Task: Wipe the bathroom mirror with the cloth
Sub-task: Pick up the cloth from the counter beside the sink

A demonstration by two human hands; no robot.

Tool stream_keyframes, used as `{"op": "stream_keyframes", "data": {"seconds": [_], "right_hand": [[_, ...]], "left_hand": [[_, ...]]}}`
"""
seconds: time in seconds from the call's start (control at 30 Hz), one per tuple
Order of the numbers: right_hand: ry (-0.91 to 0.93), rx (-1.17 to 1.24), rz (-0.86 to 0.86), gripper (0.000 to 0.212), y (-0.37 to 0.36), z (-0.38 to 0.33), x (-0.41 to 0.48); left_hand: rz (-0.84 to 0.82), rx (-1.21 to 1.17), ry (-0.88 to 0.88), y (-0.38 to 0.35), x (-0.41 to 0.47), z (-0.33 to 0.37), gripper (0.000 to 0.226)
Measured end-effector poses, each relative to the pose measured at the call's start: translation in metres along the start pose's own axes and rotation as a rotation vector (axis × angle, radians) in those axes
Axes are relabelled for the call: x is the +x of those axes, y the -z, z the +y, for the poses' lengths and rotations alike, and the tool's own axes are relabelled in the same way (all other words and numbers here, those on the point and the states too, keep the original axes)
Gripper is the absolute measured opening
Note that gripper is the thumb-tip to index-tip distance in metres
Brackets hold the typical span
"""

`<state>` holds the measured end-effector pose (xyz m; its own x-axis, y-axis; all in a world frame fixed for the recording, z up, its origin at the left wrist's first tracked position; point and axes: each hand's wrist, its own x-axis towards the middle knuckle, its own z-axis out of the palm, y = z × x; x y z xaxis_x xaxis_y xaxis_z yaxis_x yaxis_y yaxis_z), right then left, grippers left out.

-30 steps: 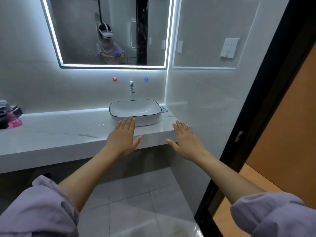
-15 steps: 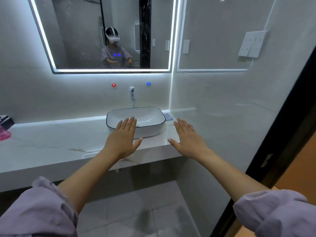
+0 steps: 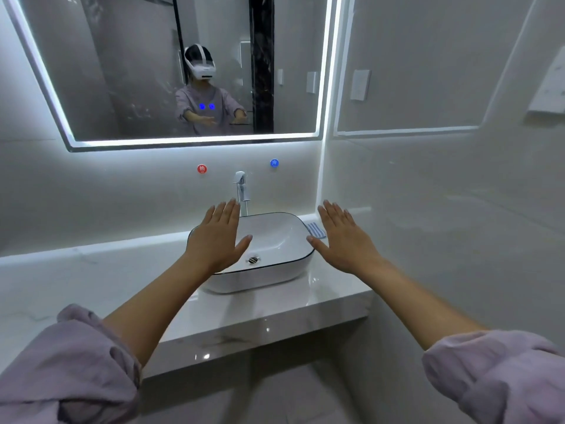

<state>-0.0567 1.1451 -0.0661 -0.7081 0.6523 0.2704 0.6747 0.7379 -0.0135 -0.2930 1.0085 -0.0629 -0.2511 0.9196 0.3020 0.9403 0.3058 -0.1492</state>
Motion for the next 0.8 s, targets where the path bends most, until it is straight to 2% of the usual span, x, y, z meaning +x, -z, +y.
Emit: {"op": "stream_keyframes", "data": {"seconds": [0.2,0.5,0.8], "right_hand": [[0.01,0.028,-0.033,0.075,-0.034,0.015,0.052],[0.131,0.015,0.012,0.075,-0.083,0.051,0.165],[0.243,0.058,-0.032,0.075,-0.11,0.095,0.289]], "left_hand": [[-0.008,0.012,-0.013,-0.035,0.041,-0.005,0.077],[-0.002,0.04,0.086,-0.084,0.132,-0.014,0.081],[-0.012,0.022,0.188,-0.117,0.239,-0.015,0.083]]}}
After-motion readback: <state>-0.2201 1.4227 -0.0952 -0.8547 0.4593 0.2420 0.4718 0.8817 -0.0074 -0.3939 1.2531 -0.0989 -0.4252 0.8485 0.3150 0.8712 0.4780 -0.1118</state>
